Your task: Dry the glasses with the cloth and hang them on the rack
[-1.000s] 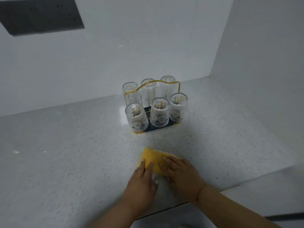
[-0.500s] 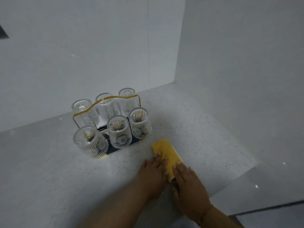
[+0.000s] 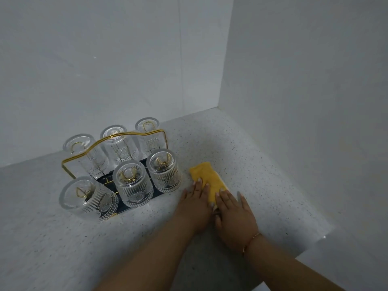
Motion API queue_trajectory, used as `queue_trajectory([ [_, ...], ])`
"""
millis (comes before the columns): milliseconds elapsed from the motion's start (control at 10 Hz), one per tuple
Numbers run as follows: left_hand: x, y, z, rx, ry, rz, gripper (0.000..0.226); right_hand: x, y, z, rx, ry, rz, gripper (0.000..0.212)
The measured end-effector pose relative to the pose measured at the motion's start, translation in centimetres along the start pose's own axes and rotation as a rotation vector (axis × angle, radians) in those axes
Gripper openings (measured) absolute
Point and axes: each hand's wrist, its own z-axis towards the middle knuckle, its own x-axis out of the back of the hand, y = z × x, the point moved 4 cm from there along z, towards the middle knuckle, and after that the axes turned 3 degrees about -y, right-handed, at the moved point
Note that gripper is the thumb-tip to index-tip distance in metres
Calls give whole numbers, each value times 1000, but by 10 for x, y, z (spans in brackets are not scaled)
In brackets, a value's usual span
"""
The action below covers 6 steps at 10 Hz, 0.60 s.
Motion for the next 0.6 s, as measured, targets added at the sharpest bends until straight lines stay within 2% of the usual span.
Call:
queue_trajectory([
  [200,-1,-1,0,9,5,18,65,-3,-4,0,19,-38,-9,60],
  [400,2,1,-4,17,11,-3,64,8,-2,1,83,-123,10,86],
  [500,3,1,-13,26,24,-32,68,23,0,7,65,-159,113,60],
  [600,4,8,-25,-50,76,-28,88,51,-4,10,135,-74,105,49],
])
